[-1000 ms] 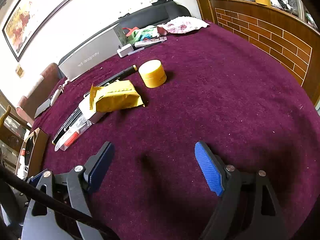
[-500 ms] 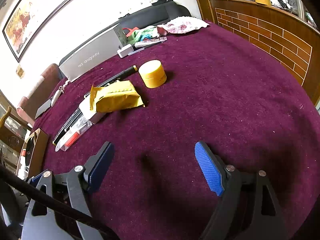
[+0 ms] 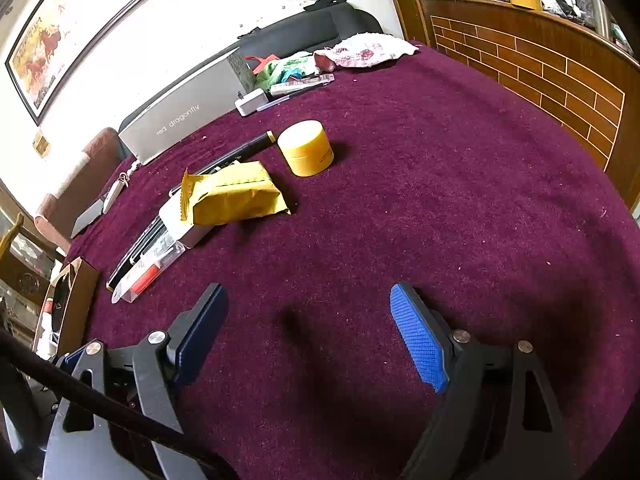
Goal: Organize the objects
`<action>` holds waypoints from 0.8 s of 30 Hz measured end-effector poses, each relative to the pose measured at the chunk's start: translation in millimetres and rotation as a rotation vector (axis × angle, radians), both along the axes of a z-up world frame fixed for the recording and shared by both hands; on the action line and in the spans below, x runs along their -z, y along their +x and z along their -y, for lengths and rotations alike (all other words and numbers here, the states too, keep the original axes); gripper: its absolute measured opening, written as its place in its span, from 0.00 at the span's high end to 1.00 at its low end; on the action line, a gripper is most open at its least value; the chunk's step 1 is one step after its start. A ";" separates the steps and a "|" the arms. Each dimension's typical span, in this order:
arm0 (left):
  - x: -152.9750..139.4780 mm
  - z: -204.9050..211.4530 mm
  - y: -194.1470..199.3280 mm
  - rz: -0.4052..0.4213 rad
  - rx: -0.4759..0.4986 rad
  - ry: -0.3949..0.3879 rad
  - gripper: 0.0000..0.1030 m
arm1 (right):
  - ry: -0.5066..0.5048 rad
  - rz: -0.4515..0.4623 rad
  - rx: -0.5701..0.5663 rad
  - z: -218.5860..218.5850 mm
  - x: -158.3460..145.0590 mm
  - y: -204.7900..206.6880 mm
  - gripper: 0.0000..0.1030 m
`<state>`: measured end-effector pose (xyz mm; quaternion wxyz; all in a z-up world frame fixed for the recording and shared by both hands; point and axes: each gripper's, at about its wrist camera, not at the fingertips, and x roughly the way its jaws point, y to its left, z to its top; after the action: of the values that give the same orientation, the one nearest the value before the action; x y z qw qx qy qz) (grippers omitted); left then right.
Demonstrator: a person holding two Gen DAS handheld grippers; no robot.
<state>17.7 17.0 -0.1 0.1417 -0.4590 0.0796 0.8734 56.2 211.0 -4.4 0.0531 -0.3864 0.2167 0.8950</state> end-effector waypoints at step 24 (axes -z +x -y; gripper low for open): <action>-0.8 0.5 -1.9 0.005 -0.015 0.001 0.01 | -0.107 -0.048 -0.005 -13.1 2.3 4.1 0.15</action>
<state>15.8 16.5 0.7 0.1355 -0.4615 0.0753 0.8735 60.3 224.1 -6.7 0.0249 -0.3674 0.2646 0.8913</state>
